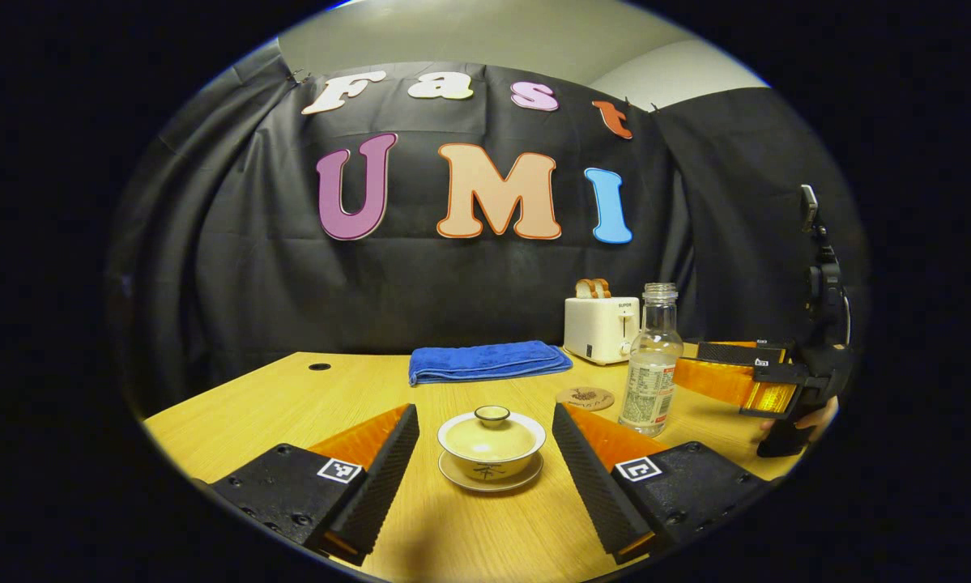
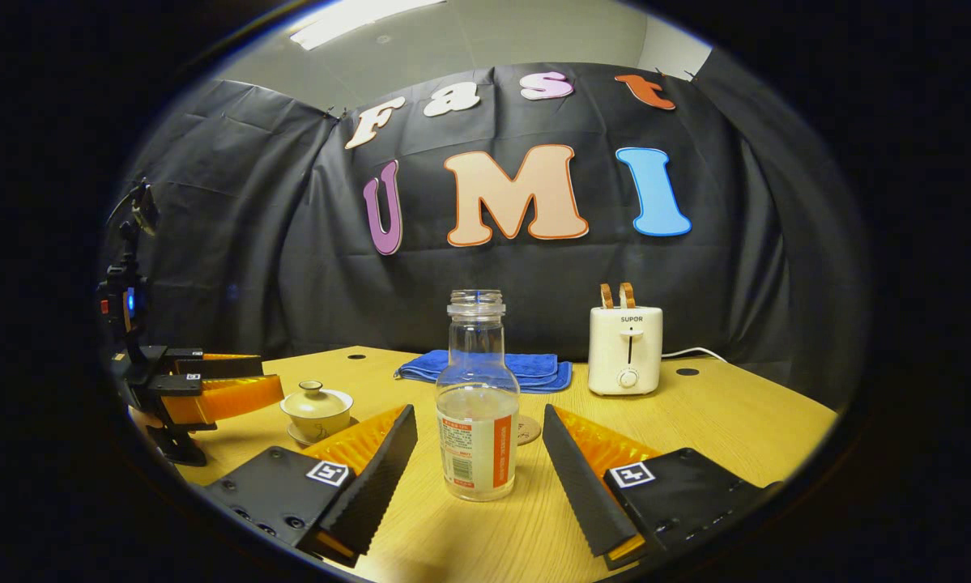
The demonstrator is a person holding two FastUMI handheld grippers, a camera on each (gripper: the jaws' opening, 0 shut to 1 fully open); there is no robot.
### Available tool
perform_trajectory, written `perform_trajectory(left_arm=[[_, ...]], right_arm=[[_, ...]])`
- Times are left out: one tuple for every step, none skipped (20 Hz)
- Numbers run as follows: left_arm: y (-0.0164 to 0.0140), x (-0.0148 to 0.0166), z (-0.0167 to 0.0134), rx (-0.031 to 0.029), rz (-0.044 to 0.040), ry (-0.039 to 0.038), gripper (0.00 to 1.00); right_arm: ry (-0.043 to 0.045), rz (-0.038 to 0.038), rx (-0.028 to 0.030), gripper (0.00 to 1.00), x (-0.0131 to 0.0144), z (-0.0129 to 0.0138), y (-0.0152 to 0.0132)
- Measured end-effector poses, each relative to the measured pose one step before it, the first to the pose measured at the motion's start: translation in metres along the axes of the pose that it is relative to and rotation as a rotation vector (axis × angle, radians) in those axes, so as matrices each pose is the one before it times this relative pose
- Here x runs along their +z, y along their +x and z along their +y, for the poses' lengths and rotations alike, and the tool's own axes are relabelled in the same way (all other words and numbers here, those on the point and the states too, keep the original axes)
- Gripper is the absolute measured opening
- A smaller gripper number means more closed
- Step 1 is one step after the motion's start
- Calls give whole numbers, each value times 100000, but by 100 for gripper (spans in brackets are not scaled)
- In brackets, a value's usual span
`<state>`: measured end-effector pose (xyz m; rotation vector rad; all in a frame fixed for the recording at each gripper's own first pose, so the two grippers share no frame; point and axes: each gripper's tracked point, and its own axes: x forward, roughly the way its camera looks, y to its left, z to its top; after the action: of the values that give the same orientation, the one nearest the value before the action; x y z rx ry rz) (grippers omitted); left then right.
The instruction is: Open the teacup lid with one hand, grasp the water bottle and pour water into the teacup with the other hand; after pouring, place the water bottle on the coaster and then close the teacup lid.
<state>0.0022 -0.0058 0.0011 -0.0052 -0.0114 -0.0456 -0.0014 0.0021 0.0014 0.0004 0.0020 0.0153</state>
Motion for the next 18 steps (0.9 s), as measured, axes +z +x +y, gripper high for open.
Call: perform_trajectory(left_arm=[[-39, 27, -25, 33, 3, -76, 97], [35, -51, 11, -37, -57, 65, 97], [-29, 36, -12, -52, 119, 3, 97], [38, -121, -140, -859, 191, 61, 98], [-1, 122, -34, -577, -224, -33, 97], [31, -41, 129, 237, 184, 6, 96], [84, 15, 49, 546, 237, -53, 96], [-91, -34, -73, 185, 39, 16, 96], [68, -43, -117, -582, 150, 44, 94], [40, -25, -8, -633, 1, 55, 95], [84, -87, 74, 151, 421, 9, 95], [118, -127, 151, 797, 365, -91, 94], [236, -35, -7, 249, 87, 67, 95], [345, 35, 77, 147, 328, 22, 94], [516, 79, 44, 23, 194, 139, 90], [814, 31, -59, -73, 648, -95, 89], [584, 11, -143, -188, 677, 65, 89], [249, -178, -74, -233, 597, 29, 89]], right_arm=[[-50, -47, 11, 95, 57, 23, 10], [-16, -44, 17, 95, -61, 6, -46], [55, 69, -22, 95, 53, -28, 51], [-62, -62, 29, 95, -71, 20, -37], [40, 23, -10, 95, 44, -45, 13], [-3, -7, 11, 99, 5, 20, -25], [-42, -38, 14, 95, -14, -16, 10], [42, 47, -3, 99, 15, -23, 13], [-20, -18, 2, 100, 67, 5, -38], [-27, -19, 12, 95, -46, -2, -25], [32, 45, -7, 95, 62, -27, 59], [-17, -35, 23, 99, -101, 19, -58], [4, 1, -7, 95, 77, -7, -3], [9, 15, -8, 95, -48, 7, -16], [-31, -30, -3, 99, 40, -7, -3], [11, 12, -17, 99, 8, -15, -48], [1, 2, 1, 99, 33, 8, 44], [-29, -31, 50, 99, -42, 22, -64]])
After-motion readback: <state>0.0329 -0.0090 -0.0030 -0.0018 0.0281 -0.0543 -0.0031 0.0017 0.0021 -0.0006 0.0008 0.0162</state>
